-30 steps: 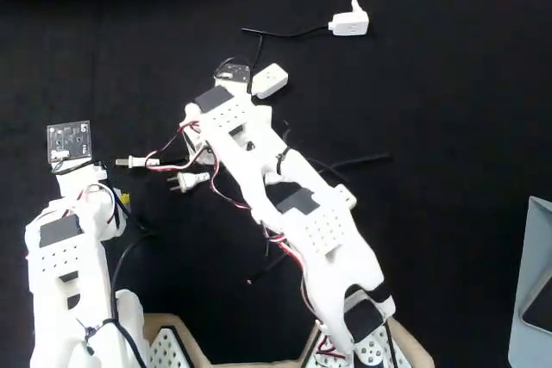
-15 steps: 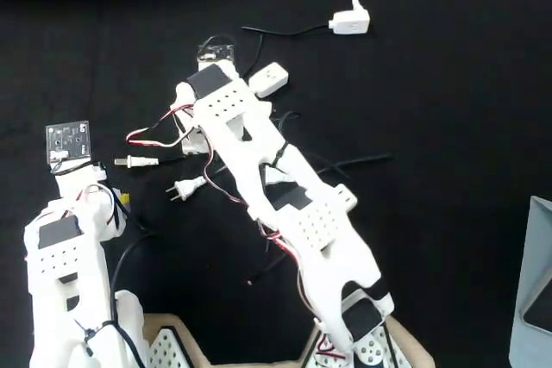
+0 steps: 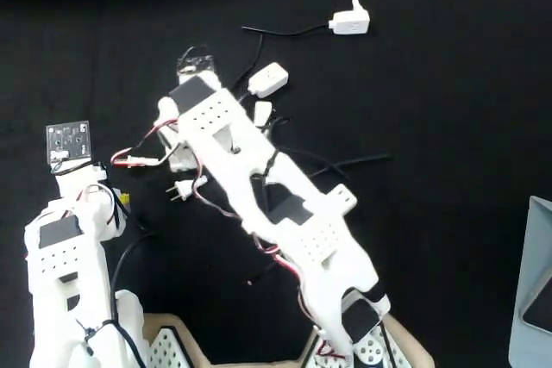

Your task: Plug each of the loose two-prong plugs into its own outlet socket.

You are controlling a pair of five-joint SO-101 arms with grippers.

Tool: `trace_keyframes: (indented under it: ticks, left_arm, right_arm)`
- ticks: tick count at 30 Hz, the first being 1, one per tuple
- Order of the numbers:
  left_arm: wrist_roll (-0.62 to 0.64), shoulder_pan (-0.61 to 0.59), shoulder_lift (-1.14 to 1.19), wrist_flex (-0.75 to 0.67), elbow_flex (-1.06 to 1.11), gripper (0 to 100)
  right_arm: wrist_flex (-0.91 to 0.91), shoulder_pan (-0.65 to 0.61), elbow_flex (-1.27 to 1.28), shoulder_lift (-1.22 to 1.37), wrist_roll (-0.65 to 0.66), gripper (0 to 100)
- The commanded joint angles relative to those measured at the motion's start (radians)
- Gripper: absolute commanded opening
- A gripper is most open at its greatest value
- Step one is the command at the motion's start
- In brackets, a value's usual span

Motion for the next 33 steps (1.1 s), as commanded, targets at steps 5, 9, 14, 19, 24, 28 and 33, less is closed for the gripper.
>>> trace_keyframes:
  ticks: [5,9,14,19,24,28,33]
  left_arm:
    - [0.006,-0.074,-0.020,-0.018,-0.047,22]
    - [0.068,-0.125,-0.020,-0.032,-0.051,22]
    - [0.072,-0.137,-0.020,-0.038,-0.051,22]
    - [0.072,-0.136,-0.020,-0.038,-0.051,22]
    - [0.072,-0.136,-0.020,-0.038,-0.051,22]
    - [0.072,-0.134,-0.020,-0.038,-0.051,22]
    - [0.072,-0.134,-0.020,-0.038,-0.051,22]
  right_arm:
    - [-0.072,-0.071,-0.004,0.041,-0.072,19.1]
    - [-0.097,-0.087,-0.004,0.061,-0.106,19.0]
    - [-0.124,-0.087,-0.004,0.084,-0.133,18.8]
    - [-0.155,-0.087,-0.004,0.137,-0.133,18.8]
    - [-0.152,-0.087,-0.004,0.183,-0.126,17.5]
    - [-0.180,-0.086,-0.022,0.197,-0.124,8.7]
    - [-0.161,-0.087,-0.107,0.226,-0.124,8.0]
